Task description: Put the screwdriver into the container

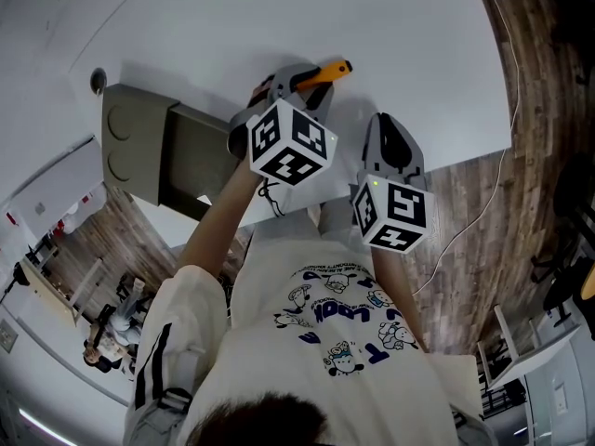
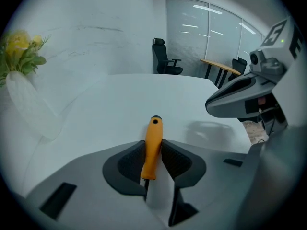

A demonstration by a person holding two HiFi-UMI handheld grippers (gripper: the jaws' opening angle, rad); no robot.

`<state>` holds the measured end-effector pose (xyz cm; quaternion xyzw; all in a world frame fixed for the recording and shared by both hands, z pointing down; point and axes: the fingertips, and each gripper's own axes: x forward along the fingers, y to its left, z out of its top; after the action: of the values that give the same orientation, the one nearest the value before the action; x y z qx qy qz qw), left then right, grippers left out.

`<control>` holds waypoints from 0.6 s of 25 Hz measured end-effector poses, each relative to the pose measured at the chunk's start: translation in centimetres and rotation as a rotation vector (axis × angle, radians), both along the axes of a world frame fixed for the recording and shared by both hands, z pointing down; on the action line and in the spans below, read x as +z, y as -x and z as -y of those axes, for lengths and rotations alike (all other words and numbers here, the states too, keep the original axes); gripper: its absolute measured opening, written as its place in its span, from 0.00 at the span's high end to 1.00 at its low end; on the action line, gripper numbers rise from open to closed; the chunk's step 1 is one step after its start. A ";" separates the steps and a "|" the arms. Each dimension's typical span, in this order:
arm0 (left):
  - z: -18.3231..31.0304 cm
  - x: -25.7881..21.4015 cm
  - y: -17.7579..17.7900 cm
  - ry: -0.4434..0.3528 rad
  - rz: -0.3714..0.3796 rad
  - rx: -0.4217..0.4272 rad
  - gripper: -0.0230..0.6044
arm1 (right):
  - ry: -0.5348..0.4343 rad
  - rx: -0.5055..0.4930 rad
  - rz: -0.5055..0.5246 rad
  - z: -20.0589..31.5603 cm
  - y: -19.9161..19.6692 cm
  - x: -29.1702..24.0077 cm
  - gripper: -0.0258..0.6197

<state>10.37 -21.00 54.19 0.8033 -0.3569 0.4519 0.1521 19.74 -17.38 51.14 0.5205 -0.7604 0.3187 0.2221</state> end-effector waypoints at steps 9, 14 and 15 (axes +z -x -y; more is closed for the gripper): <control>0.2 -0.8 0.1 0.019 -0.097 -0.071 0.78 | -0.015 0.021 -0.012 -0.7 -0.1 -0.9 0.90; 0.1 -2.5 -0.1 0.006 -0.163 -0.106 0.78 | -0.030 0.028 -0.020 -1.2 -0.1 -1.6 0.90; 0.0 -2.9 -0.1 -0.002 -0.170 -0.107 0.78 | -0.033 0.029 -0.022 -1.3 -0.1 -1.7 0.90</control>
<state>10.52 -21.03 51.32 0.8188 -0.3855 0.3730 0.2048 19.84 -16.08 49.41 0.5383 -0.7556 0.3036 0.2171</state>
